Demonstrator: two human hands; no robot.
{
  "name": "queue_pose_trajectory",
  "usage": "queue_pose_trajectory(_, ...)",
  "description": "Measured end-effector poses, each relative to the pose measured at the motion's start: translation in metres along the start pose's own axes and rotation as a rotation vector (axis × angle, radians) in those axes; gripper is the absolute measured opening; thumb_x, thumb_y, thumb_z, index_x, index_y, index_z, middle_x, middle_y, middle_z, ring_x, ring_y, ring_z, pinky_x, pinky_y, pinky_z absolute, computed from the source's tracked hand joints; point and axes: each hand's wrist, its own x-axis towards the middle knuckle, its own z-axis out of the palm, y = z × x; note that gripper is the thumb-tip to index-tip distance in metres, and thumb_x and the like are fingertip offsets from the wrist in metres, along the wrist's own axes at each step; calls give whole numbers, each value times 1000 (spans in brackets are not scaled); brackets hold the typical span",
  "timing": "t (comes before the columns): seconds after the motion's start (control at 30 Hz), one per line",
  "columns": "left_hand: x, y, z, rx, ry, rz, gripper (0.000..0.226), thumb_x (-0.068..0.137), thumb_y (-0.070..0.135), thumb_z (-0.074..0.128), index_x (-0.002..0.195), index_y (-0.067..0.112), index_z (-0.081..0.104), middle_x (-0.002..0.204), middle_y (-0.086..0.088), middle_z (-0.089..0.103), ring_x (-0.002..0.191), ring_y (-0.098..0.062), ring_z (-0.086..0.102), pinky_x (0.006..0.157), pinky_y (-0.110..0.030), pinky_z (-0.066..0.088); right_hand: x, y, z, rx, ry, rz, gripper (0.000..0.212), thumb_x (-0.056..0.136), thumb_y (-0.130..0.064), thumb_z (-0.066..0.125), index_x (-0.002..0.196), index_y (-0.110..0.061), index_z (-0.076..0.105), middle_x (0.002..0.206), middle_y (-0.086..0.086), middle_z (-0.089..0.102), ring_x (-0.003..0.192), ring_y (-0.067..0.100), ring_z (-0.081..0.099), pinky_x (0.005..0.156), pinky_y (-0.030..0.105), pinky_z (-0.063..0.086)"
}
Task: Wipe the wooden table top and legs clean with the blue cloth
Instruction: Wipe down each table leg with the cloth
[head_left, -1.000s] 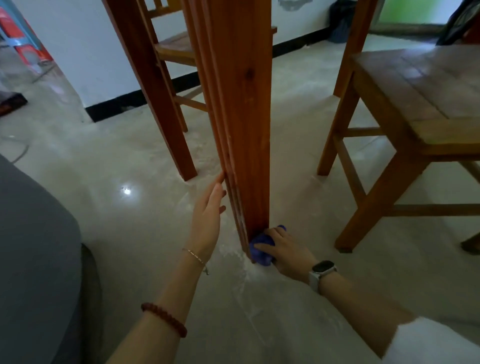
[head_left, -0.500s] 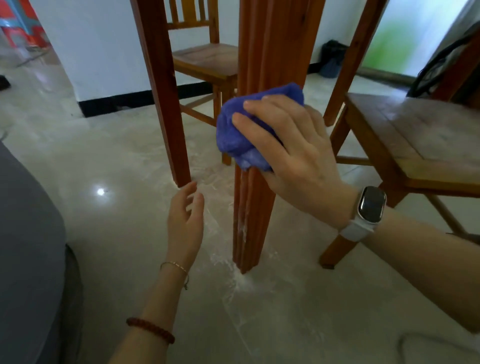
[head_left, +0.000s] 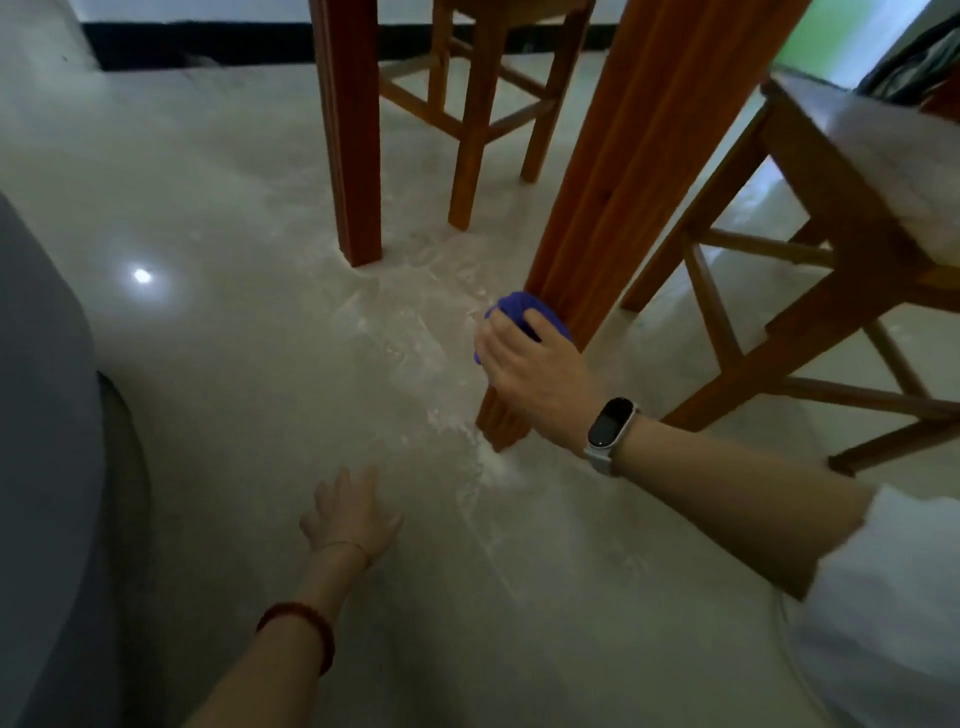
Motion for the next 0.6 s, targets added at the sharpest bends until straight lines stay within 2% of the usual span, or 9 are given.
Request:
queue_pose_trajectory(0.03, 2, -6, 11, 12, -42, -21, 78, 82, 56, 52, 143, 33, 11, 154, -4, 5, 139, -33, 11, 108, -50, 27, -2, -13, 12, 23, -32, -19, 43, 82, -13, 31, 104, -14, 69, 109, 3, 67, 111, 21, 58, 89, 37, 47)
queue_pose_trajectory(0.1, 4, -15, 28, 67, -118, -25, 81, 81, 59, 51, 143, 35, 5, 155, -5, -4, 140, -34, 4, 108, -53, 23, -8, -36, 29, 63, -123, -80, 27, 82, -20, 53, 104, -15, 67, 109, 4, 66, 110, 23, 57, 90, 38, 46)
queue_pose_trajectory(0.13, 4, -18, 34, 89, -154, -23, 82, 81, 59, 50, 144, 37, 2, 155, -5, -8, 141, -35, 0, 108, -53, 22, -11, -46, 34, 110, -175, -85, 26, 80, -21, 60, 105, -14, 65, 109, 5, 65, 110, 25, 57, 91, 39, 45)
queue_pose_trajectory(0.23, 4, -21, 43, 104, -227, -21, 82, 83, 57, 48, 143, 37, -4, 154, -7, -16, 140, -36, -7, 109, -55, 17, -19, -54, 28, 356, -218, -27, 33, 80, -13, 51, 113, -13, 57, 113, 8, 59, 107, 27, 53, 90, 37, 35)
queue_pose_trajectory(0.3, 4, -18, 39, 125, -217, -29, 79, 83, 57, 48, 143, 36, 1, 154, -8, -10, 140, -38, -3, 108, -53, 21, -19, -40, 13, 411, -50, 100, 43, 70, -14, 67, 112, -15, 59, 110, 9, 60, 101, 26, 53, 79, 35, 30)
queue_pose_trajectory(0.37, 7, -11, 31, 126, -215, -55, 71, 82, 59, 48, 140, 34, 15, 151, -10, 4, 137, -38, 9, 105, -48, 28, -15, -13, -7, 400, 106, 241, 51, 65, -17, 75, 113, -17, 60, 111, 12, 59, 100, 27, 46, 75, 36, 28)
queue_pose_trajectory(0.47, 14, 7, 8, 78, -222, -73, 61, 81, 60, 49, 133, 30, 35, 140, -9, 27, 130, -32, 28, 101, -44, 37, -3, 31, -43, 381, 314, 373, 48, 72, -18, 65, 119, -17, 54, 119, 12, 51, 104, 27, 39, 79, 37, 28)
queue_pose_trajectory(0.53, 21, 21, -8, 5, -159, -27, 59, 82, 54, 52, 134, 30, 35, 140, -7, 31, 129, -30, 31, 101, -45, 37, 1, 48, -59, 332, 426, 390, 43, 80, -20, 55, 122, -21, 47, 123, 7, 40, 109, 27, 38, 84, 39, 29)
queue_pose_trajectory(0.6, 26, 36, -23, -44, -52, 61, 59, 85, 50, 50, 137, 30, 30, 145, -7, 27, 131, -30, 30, 102, -45, 35, -1, 54, -65, 258, 468, 387, 39, 84, -21, 54, 122, -21, 45, 125, 5, 38, 114, 27, 36, 89, 41, 29)
